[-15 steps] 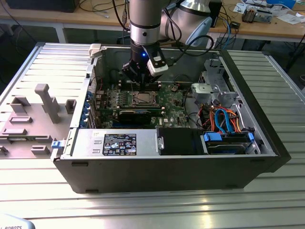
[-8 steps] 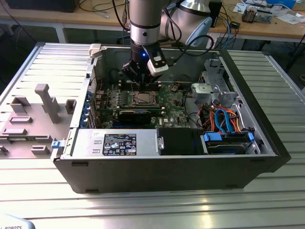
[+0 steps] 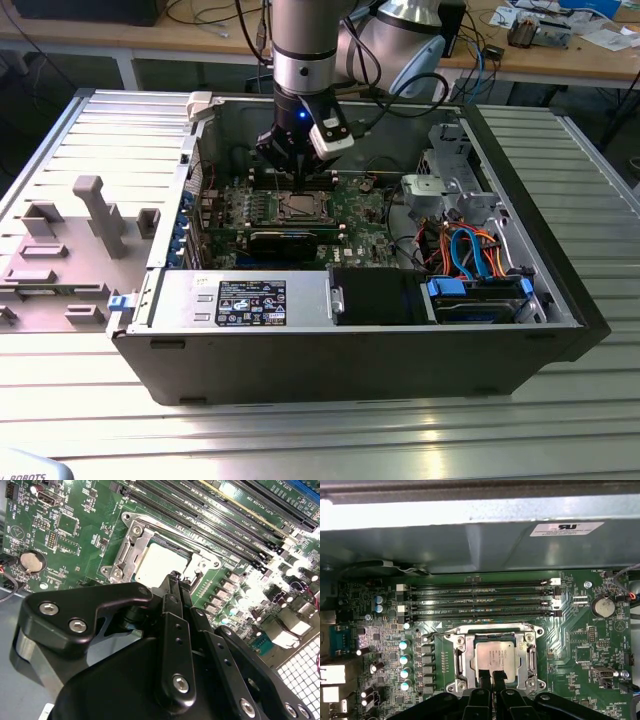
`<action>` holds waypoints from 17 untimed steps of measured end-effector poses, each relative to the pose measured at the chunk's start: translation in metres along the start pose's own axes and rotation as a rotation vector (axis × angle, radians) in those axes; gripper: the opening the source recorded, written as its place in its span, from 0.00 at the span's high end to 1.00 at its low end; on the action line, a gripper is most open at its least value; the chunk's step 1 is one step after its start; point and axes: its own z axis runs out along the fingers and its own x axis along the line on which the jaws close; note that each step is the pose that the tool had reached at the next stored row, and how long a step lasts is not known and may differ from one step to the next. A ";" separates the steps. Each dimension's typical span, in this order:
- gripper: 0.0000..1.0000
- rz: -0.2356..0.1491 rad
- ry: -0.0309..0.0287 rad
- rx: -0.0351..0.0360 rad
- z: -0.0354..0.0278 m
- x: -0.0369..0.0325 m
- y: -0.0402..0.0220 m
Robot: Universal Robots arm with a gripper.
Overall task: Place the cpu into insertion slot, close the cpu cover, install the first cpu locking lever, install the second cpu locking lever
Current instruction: 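Install the first cpu locking lever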
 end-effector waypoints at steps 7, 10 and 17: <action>0.84 -0.019 0.0005 -0.0128 0.0000 0.0001 0.0000; 0.84 -0.053 0.0007 -0.0131 0.0000 0.0000 0.0000; 0.89 -0.054 0.0007 -0.0131 0.0000 0.0000 0.0000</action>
